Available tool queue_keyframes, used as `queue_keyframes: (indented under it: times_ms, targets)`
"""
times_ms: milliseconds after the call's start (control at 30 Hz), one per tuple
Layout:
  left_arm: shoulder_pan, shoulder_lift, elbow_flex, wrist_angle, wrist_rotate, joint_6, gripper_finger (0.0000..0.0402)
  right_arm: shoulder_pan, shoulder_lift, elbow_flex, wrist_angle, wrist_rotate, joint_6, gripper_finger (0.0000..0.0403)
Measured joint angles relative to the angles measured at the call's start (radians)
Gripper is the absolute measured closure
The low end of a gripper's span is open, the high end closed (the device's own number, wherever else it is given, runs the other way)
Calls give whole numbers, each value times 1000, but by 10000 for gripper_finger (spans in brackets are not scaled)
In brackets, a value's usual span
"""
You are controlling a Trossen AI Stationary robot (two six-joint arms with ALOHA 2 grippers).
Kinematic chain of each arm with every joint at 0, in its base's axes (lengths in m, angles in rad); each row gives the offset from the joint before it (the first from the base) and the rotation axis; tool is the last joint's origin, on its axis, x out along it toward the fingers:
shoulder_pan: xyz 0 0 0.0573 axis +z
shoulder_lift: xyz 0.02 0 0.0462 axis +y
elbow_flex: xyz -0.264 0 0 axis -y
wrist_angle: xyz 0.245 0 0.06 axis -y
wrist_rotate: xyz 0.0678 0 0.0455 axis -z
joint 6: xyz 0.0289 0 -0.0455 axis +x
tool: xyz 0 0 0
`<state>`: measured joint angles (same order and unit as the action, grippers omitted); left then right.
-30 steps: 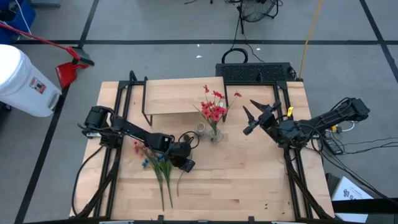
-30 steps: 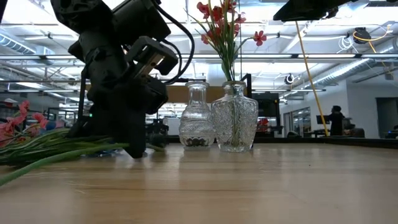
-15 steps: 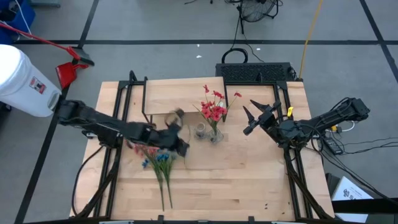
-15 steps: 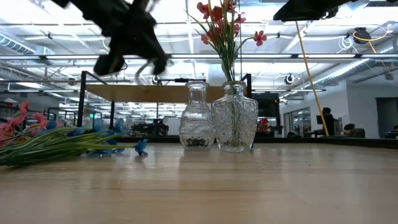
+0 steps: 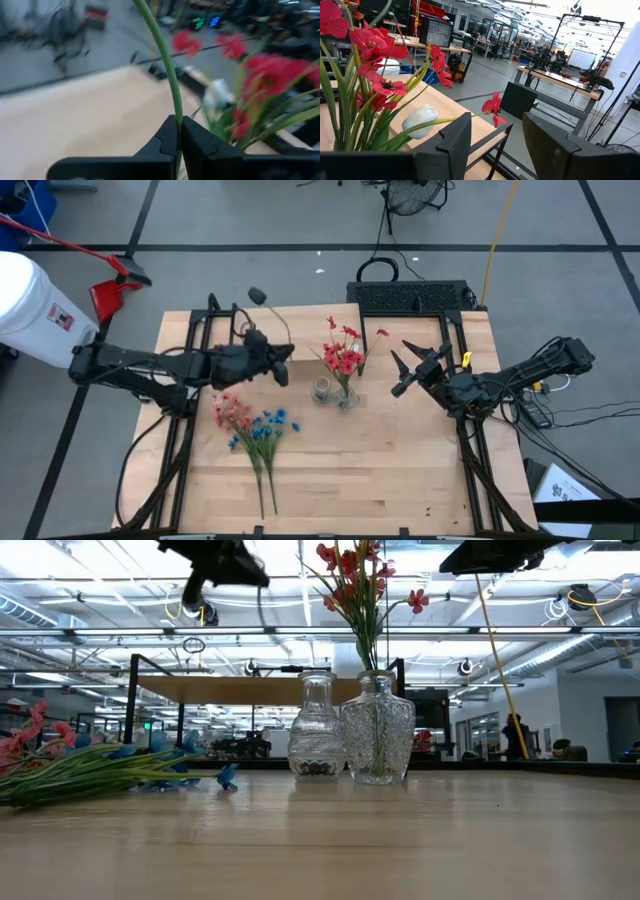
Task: Pick and place flowers into a vace then onto a shelf
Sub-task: Put the black flower into the left transparent vase
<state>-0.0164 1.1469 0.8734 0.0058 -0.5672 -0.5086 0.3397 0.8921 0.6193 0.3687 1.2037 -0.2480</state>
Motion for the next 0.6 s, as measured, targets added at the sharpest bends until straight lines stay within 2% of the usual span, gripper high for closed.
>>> queue_keyframes:
  times_ms: [167, 367, 600]
  targets:
    - [61, 16, 0, 95, 44, 95, 390, 0, 0, 0, 0, 0, 1, 234]
    - [112, 40, 0, 107, 170, 103, 395, 0, 0, 0, 0, 0, 1, 234]
    - [119, 112, 2, 178, 281, 119, 393, 0, 0, 0, -5, 0, 28, 234]
